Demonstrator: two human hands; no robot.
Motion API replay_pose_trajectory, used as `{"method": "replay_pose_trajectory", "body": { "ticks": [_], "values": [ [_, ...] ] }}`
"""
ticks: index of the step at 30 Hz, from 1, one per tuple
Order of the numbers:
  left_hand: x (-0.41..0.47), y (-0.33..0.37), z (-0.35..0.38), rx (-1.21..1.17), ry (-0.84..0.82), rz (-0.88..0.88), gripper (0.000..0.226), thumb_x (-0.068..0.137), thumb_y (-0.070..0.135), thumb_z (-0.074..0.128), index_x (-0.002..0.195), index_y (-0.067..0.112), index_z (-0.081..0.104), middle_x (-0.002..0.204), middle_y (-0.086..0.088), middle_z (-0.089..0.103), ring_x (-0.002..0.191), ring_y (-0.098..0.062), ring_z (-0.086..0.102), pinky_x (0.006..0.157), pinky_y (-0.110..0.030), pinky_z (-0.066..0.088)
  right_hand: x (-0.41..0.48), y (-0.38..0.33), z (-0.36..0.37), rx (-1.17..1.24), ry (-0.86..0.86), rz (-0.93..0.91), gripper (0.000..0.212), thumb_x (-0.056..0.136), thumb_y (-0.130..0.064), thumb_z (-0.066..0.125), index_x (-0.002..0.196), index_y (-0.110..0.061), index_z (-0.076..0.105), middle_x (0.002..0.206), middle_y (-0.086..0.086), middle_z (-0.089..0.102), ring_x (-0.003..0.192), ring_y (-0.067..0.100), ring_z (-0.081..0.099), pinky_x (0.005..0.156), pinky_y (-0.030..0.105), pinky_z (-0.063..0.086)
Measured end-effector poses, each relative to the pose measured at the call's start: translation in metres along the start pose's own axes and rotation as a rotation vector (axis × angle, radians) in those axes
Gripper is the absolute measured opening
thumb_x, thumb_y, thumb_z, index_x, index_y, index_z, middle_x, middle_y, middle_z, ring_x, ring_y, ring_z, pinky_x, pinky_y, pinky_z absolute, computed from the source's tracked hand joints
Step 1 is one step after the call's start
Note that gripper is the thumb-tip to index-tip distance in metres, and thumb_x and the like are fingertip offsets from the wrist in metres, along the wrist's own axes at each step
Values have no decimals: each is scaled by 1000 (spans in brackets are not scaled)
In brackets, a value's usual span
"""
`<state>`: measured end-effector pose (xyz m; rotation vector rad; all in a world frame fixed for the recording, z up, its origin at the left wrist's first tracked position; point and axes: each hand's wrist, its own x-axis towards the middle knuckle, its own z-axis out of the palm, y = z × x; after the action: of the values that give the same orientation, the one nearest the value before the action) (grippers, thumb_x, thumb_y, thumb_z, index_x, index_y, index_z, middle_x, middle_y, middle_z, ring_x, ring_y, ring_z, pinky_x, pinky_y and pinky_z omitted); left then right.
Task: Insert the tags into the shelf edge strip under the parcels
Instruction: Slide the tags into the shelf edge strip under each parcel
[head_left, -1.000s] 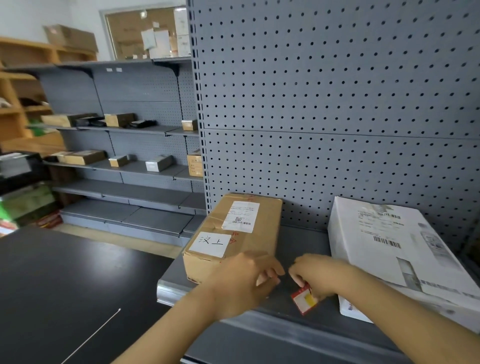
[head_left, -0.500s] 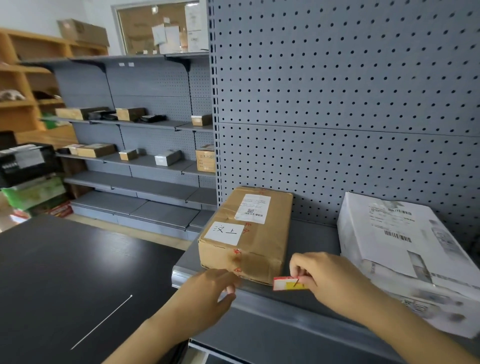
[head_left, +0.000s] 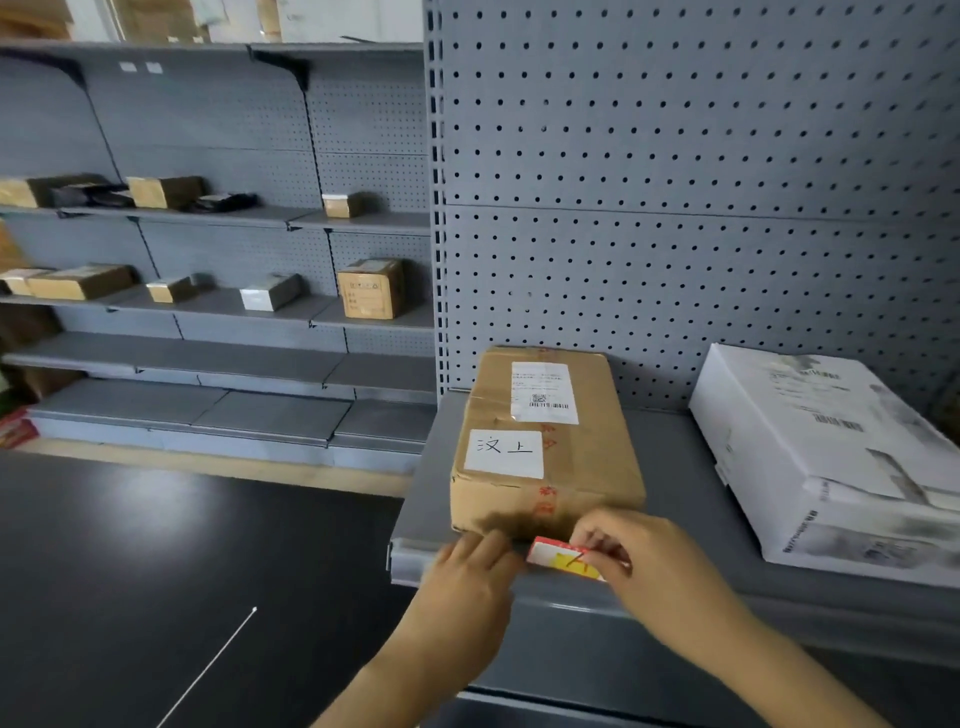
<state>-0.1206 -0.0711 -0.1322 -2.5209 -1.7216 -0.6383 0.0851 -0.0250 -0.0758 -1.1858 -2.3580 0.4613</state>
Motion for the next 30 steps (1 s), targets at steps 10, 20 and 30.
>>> {"method": "replay_pose_trajectory", "body": {
  "ticks": [10, 20, 30],
  "values": [
    [-14, 5, 20, 47, 133, -17, 60, 48, 8, 79, 104, 23, 66, 100, 2, 61, 87, -20, 60, 75, -34, 52, 0, 7, 6, 200, 56, 88, 25, 79, -4, 73, 82, -29, 67, 90, -21, 68, 81, -1, 65, 69, 16, 53],
    [-17, 1, 21, 88, 144, 31, 63, 57, 11, 80, 116, 21, 59, 110, 4, 59, 95, -18, 54, 82, -33, 49, 0, 4, 16, 251, 61, 82, 26, 81, -7, 72, 86, -32, 66, 86, -16, 69, 86, 1, 64, 74, 16, 54],
    [-15, 4, 20, 48, 154, 10, 59, 59, 3, 74, 114, 21, 62, 110, 4, 59, 96, -18, 51, 80, -31, 47, 2, 3, 22, 294, 102, 35, 23, 80, -4, 72, 90, -24, 68, 88, -16, 69, 86, 0, 64, 72, 12, 51]
  ]
}}
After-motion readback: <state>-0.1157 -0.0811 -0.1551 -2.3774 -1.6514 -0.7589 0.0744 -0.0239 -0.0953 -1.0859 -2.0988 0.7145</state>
